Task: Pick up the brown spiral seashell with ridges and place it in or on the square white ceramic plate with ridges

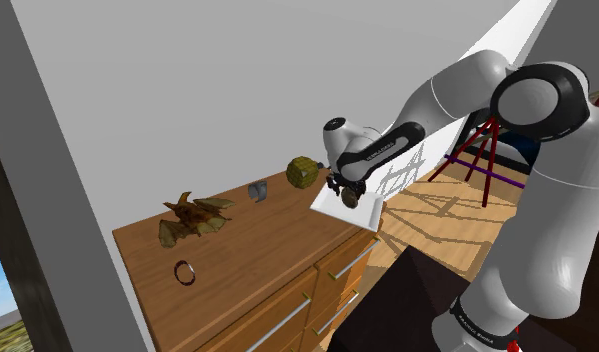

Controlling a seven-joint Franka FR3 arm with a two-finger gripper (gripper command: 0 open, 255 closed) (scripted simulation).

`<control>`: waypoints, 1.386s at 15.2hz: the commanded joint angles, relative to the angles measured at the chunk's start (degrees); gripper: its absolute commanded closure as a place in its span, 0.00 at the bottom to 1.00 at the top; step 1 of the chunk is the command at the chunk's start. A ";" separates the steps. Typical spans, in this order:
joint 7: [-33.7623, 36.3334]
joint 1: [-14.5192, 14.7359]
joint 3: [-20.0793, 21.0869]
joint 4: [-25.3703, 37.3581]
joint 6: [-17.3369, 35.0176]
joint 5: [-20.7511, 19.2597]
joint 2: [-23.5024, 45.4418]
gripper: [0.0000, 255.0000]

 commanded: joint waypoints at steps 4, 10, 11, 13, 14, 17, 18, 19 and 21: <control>0.70 -0.19 0.28 -0.13 1.68 -0.06 2.03 1.00; 0.72 -0.21 0.31 -0.15 1.67 -0.07 2.01 0.00; 0.72 -0.22 0.31 -0.15 1.67 -0.07 2.00 0.00; 0.71 -0.22 0.31 -0.15 1.66 -0.07 2.00 0.00; 0.71 -0.22 0.31 -0.15 1.66 -0.07 2.00 0.00; 0.23 0.65 0.99 0.94 -1.98 0.85 -0.30 0.00; 0.01 1.08 1.34 1.59 -3.81 1.30 -1.36 0.00; -0.16 1.41 1.61 2.16 -5.26 1.64 -2.14 0.00; -0.16 1.41 1.61 2.16 -5.26 1.64 -2.14 0.00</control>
